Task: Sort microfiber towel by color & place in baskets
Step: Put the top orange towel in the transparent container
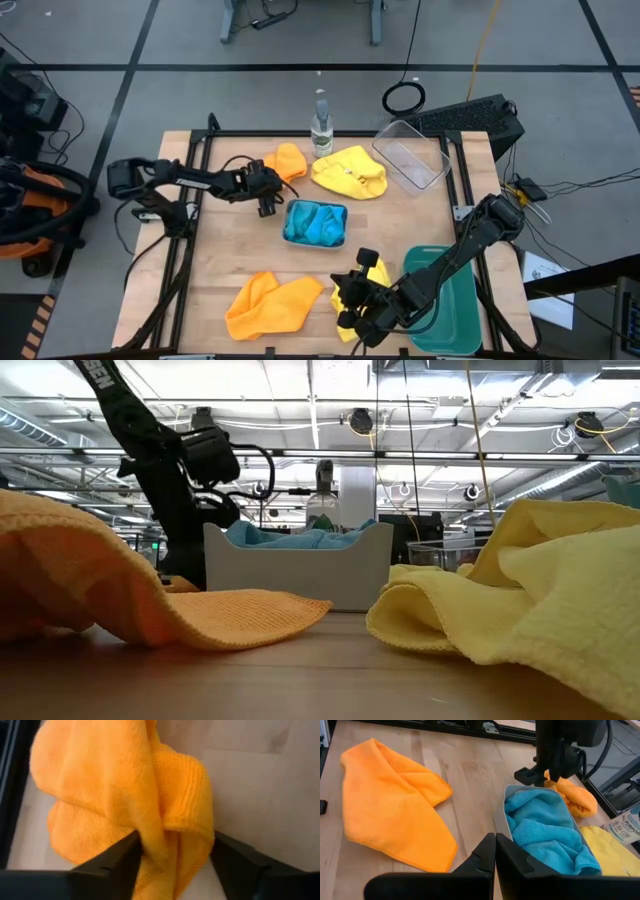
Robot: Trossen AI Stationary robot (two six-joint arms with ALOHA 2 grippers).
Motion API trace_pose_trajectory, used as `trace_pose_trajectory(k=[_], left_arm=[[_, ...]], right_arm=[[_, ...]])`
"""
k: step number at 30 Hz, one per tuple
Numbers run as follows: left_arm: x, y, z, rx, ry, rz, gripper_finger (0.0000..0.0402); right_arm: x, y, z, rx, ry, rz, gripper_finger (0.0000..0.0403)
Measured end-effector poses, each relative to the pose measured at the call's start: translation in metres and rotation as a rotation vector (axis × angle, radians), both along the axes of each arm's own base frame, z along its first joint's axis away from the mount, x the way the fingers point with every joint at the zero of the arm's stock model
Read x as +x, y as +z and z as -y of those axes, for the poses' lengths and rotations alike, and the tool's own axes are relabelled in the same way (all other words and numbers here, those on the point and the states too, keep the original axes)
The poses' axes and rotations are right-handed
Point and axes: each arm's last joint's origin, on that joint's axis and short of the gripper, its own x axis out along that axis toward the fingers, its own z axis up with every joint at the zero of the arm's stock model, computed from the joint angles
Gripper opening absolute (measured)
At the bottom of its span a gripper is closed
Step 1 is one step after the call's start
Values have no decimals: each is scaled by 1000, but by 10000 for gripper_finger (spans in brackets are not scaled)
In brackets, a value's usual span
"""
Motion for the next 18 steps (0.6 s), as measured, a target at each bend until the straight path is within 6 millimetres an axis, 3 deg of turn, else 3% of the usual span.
trace_pose_trajectory(k=[8,18], left_arm=[[2,-5,-2,-14,31,18,18],[-9,16,2,23,115,50,25]], right_arm=[[1,1,0,-1,4,11,4],[13,-14,2,-63,-29,9,4]])
